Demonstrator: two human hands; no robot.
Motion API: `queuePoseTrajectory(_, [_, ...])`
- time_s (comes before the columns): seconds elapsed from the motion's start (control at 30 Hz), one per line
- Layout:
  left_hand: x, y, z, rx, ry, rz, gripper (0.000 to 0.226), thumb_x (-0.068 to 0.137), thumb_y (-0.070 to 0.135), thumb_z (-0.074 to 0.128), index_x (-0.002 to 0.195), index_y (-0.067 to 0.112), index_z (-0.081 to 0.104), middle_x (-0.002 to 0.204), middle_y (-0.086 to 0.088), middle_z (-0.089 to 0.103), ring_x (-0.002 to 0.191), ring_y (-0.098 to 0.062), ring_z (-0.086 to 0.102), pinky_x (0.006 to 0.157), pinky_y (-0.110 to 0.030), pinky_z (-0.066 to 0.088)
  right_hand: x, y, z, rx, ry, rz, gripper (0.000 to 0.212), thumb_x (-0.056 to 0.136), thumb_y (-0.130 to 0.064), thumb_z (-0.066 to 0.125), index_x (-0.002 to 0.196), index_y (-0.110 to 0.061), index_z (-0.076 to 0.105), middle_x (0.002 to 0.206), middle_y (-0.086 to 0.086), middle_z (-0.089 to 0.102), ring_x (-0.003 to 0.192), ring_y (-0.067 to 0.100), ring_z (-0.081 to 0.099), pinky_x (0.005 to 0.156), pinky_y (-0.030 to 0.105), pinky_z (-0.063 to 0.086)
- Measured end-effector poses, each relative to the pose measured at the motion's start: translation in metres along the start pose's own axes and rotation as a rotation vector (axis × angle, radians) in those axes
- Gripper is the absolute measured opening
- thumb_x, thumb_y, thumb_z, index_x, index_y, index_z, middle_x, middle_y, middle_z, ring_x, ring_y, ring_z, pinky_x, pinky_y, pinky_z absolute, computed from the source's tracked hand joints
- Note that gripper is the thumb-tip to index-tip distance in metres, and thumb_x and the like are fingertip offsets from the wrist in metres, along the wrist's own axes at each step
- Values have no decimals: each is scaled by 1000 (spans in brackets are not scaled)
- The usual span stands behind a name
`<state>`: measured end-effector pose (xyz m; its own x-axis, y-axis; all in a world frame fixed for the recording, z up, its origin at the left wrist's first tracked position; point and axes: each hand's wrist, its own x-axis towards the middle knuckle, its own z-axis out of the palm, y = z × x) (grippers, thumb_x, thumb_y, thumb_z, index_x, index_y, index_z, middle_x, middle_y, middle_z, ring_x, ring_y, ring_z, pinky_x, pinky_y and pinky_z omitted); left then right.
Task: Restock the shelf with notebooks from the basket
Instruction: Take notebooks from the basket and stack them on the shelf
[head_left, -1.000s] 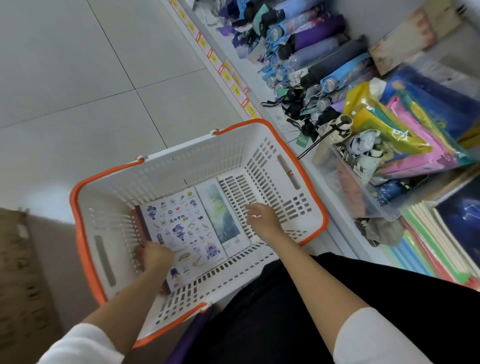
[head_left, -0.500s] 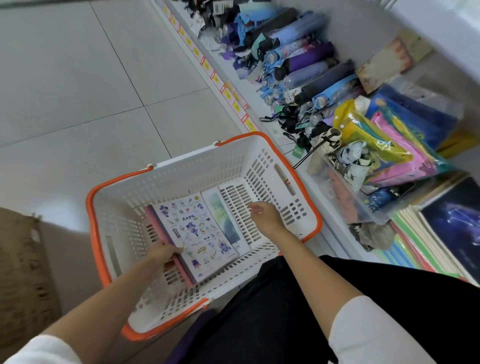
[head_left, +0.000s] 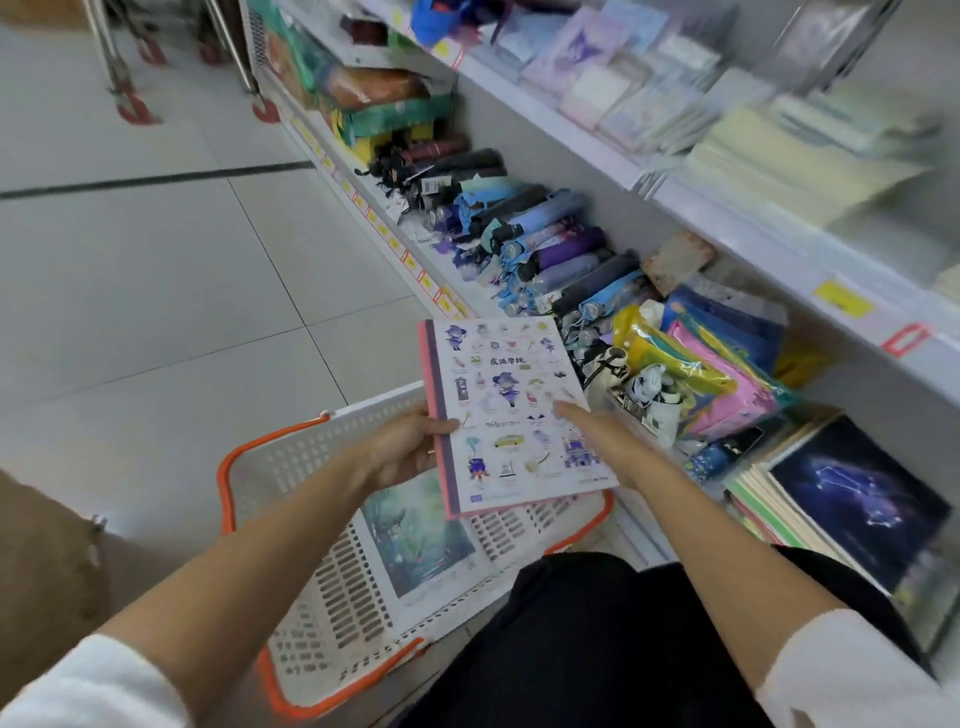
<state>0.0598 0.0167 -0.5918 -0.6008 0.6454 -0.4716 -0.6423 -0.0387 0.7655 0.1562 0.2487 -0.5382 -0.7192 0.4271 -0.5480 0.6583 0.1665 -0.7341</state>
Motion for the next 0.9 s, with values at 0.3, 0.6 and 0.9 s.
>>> queuePoseTrajectory(0.3, [-3,82,145,246,256,398,36,94,41,51,116,12,54,105,-9,67,90,-29,67,79,-46,57,-101,-72,-114,62,221,-345,27,90,-16,64,116,-12,65,104,3,71,85,18,69,79,30,51])
queuePoseTrajectory(0.6, [-27,167,335,280,-117,616,22,101,17,44,119,9,54,106,-9,65,83,-24,64,58,-27,53,-199,-75,-232,606,672,-524,21,84,2,59,97,-11,70,89,14,73,72,28,66,61,31,51])
queuePoseTrajectory(0.9, [-27,212,480,455,-381,579,30,100,21,46,122,3,56,116,-14,65,94,-30,65,77,-37,54,-250,-61,-324,902,921,-623,26,86,1,55,96,-18,70,84,2,74,65,18,67,52,22,49])
